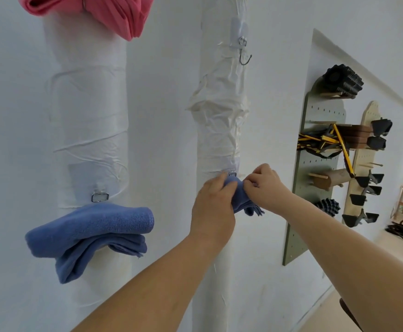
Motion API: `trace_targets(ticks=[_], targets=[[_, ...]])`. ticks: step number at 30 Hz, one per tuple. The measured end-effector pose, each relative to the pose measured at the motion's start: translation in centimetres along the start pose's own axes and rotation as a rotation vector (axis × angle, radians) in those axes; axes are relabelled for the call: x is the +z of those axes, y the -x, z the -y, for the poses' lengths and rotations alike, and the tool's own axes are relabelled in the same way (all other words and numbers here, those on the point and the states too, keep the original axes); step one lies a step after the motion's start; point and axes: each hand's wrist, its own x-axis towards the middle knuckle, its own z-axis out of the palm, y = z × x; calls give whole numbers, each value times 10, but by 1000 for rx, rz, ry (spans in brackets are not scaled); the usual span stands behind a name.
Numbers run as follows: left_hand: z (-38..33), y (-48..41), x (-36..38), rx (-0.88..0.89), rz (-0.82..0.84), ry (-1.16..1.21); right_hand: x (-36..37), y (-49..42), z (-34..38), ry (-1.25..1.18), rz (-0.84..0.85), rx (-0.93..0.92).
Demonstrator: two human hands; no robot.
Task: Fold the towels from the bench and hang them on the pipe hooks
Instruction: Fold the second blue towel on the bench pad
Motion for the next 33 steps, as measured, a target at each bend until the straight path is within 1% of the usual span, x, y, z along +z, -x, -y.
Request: trace_targets(ticks=[2,5,8,10,13,16,19,23,25,28,30,33], targets=[[1,1,3,10,49,-6,-3,4,2,-29,27,-43],[3,5,3,-6,85,31,-5,5,0,-159,66,16],[5,7,4,-53,122,102,-3,2,-2,-360,123,89],[5,9,7,-78,145,137,0,-1,-3,-431,151,117],[2,11,10,-93,154,133,3,-1,-5,-565,149,192],[1,11,13,-108,148,138,6,0,-8,-620,143,203],[1,15,17,-153,163,202,10,3,-10,-677,126,212],[4,12,17,-158,188,224,9,10,-4,-607,114,242],[6,8,11,-162,196,228,5,13,4,-503,12,219],[6,5,-1,-130,134,220,-2,14,15,-274,-197,125],[3,5,-9,-120,101,237,-7,13,18,-163,-251,55],[-1,12,-20,-125,62,273,-14,17,22,-143,-262,8]])
